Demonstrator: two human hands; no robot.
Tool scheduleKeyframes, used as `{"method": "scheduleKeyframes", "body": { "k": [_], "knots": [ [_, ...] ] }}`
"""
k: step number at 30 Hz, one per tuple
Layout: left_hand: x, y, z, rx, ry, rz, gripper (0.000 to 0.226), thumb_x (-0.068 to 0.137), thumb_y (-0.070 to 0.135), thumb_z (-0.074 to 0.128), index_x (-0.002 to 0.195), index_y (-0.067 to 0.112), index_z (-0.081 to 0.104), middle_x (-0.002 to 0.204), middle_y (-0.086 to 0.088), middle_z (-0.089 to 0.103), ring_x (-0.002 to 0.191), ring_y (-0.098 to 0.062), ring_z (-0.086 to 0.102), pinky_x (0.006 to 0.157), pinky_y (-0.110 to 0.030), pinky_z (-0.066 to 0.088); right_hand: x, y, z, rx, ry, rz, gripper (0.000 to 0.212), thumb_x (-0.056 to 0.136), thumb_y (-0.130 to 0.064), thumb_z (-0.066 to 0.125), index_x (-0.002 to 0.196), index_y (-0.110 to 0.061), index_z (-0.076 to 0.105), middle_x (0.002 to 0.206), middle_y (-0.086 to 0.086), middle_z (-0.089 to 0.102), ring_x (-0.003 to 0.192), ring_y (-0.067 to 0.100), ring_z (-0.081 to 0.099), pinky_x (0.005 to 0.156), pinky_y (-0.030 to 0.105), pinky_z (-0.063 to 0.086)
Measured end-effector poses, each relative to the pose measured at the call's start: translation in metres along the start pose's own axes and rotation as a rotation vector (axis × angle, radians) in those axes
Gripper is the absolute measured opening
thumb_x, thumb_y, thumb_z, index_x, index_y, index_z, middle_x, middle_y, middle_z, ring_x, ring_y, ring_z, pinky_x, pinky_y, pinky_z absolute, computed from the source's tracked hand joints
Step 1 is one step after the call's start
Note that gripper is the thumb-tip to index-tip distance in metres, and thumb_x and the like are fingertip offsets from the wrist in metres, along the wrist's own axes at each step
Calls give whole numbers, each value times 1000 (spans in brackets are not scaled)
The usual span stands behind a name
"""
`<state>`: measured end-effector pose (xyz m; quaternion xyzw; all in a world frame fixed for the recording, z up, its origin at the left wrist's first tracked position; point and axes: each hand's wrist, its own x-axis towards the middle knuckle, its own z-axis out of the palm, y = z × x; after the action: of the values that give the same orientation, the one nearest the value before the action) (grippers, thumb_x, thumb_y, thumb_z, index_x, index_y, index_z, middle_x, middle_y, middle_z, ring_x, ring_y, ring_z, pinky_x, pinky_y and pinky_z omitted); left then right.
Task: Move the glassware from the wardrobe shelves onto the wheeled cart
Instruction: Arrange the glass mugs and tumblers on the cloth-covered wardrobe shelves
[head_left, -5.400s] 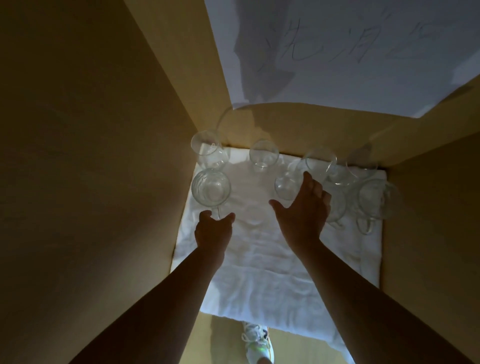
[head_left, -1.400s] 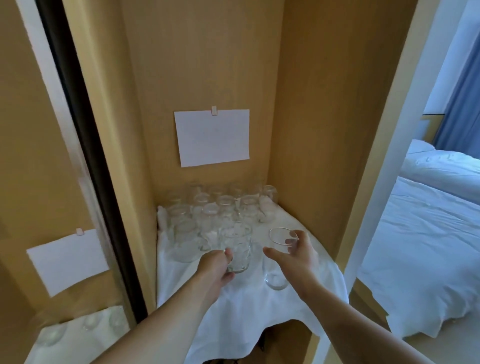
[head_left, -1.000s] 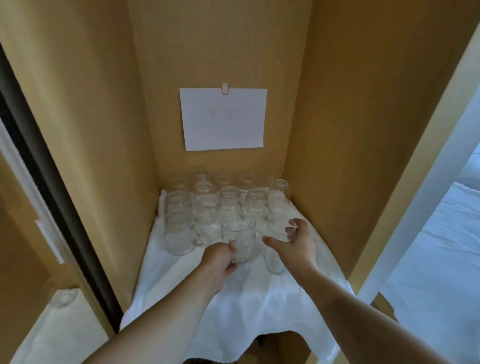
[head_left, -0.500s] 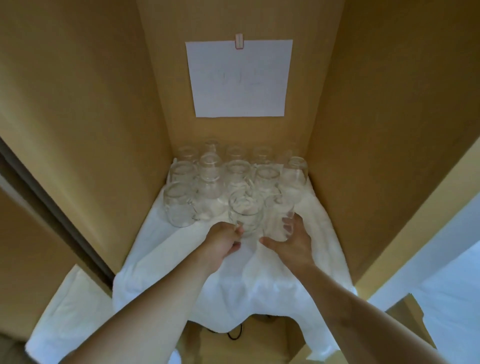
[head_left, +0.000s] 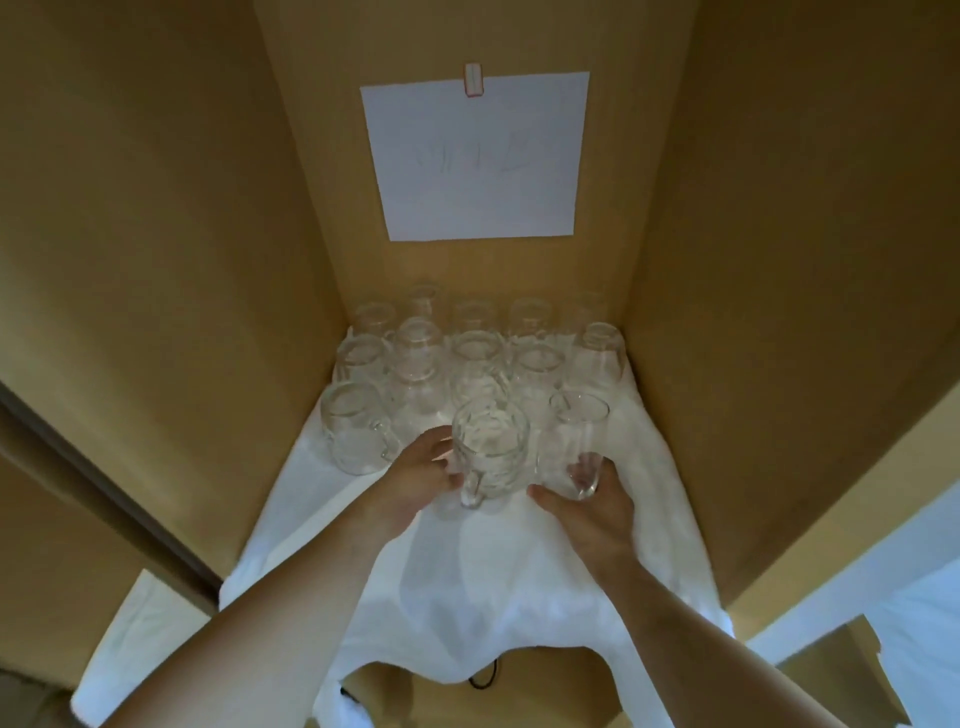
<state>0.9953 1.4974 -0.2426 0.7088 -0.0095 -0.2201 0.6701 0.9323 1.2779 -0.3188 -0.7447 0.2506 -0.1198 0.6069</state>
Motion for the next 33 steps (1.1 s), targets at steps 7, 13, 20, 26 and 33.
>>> {"method": "scheduleKeyframes", "body": {
  "k": [7,13,20,26,33],
  "knots": [
    [10,12,14,313,-158,115,106,54,16,85,147,23,36,139,1,57,127,-16,56,110,-37,46,2,1,5,-14,71,-9,86,40,-66,91,113,-37,57,103,-21,68,94,-8,64,77,11,46],
    [11,-6,14,201,-19,141,90,54,11,96,130,29,52,124,5,68,109,-5,65,89,-24,55,2,3,7,-16,100,-25,82,40,-67,92,107,-36,58,99,-20,68,91,-7,65,79,15,49],
    [16,7,20,315,158,263,75,44,22,87,112,37,57,115,-3,55,100,-15,65,81,-23,55,1,1,7,20,129,-29,76,40,-66,91,98,-30,58,96,-16,69,89,-5,65,75,11,44],
    [27,51,13,823,162,319,90,50,14,93,128,31,51,118,0,38,103,-18,51,72,-17,42,-2,-2,6,31,117,-37,74,41,-62,91,100,-28,59,97,-13,68,92,0,66,79,15,47],
    [36,78,42,1598,63,359,69,66,22,73,132,19,53,123,-9,44,120,-31,45,95,-47,37,-3,-1,4,35,107,-51,73,43,-61,91,102,-31,59,98,-13,69,93,3,67,84,23,53]
  ]
}}
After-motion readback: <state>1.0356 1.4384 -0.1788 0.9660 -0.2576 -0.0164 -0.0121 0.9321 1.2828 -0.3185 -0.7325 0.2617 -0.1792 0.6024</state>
